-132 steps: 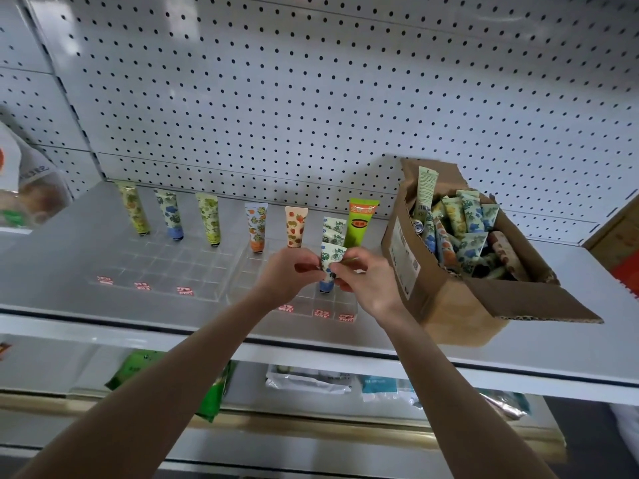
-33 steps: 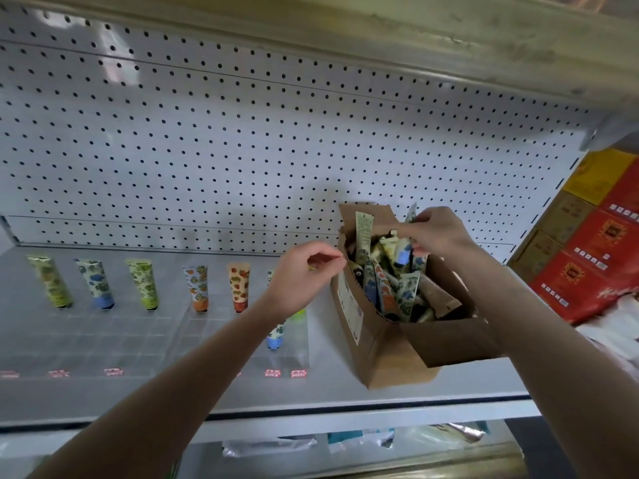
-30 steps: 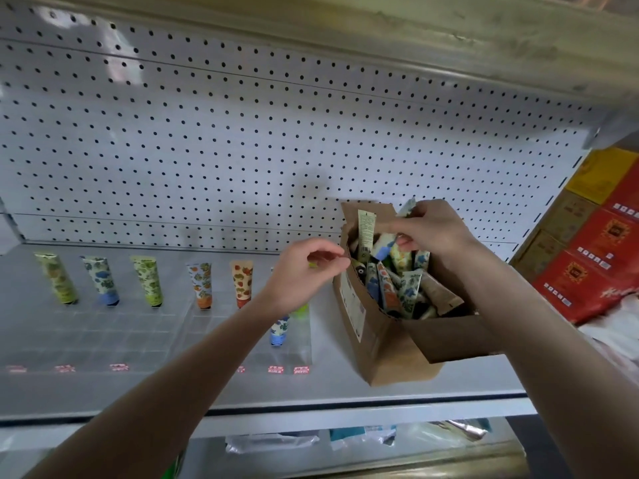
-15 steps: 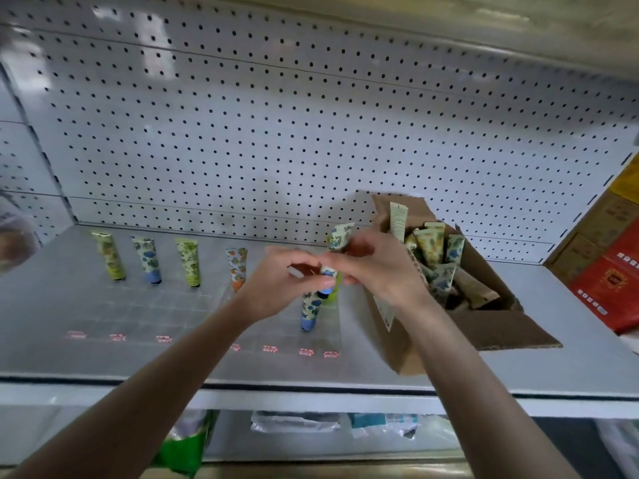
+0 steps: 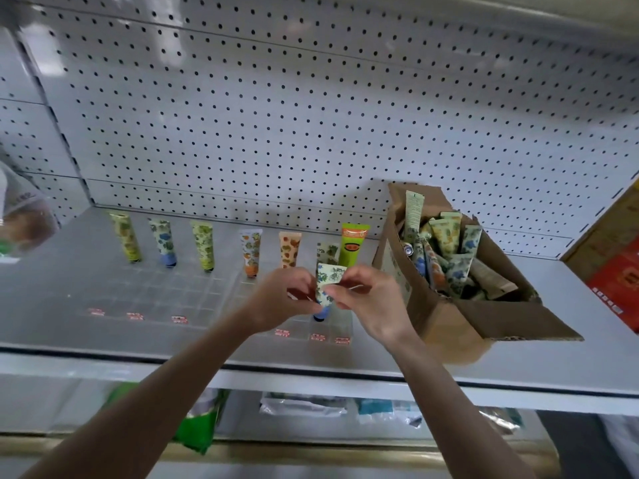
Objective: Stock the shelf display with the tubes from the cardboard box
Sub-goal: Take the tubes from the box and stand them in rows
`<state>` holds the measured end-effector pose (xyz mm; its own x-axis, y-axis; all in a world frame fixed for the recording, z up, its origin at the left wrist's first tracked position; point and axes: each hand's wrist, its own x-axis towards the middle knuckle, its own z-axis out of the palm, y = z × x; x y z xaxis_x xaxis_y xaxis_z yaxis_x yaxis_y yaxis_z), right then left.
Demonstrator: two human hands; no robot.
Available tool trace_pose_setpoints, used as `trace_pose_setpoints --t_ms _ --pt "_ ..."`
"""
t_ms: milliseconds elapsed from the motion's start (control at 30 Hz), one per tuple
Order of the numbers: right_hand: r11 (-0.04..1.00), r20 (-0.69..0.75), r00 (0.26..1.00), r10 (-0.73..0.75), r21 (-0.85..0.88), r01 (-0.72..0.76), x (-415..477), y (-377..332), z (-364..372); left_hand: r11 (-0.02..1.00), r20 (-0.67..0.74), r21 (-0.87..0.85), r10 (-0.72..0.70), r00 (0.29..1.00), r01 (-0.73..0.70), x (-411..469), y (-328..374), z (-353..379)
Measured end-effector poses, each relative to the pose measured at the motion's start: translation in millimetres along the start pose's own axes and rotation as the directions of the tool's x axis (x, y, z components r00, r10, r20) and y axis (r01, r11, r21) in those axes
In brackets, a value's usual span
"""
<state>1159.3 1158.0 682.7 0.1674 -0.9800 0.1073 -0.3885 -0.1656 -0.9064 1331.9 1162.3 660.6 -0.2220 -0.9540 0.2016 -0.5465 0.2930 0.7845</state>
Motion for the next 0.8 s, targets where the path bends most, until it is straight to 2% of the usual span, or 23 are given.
trace_pose_setpoints --t_ms 233,600,800 --pt "0.999 -0.004 1.0 0.028 -0.037 -0.028 -3 16 8 1.0 0.042 0.005 -0.003 0.999 0.003 -1 -11 7" --pt "0.997 -0.003 0.999 0.042 -0.07 -0.042 -3 30 14 0.998 -0.013 0.017 -0.059 0.998 0.059 -2 -28 20" --pt "0.997 -0.002 0.999 0.045 -0.064 -0.045 -4 29 15 0.998 -0.003 0.048 -0.045 0.999 0.045 -2 -26 19"
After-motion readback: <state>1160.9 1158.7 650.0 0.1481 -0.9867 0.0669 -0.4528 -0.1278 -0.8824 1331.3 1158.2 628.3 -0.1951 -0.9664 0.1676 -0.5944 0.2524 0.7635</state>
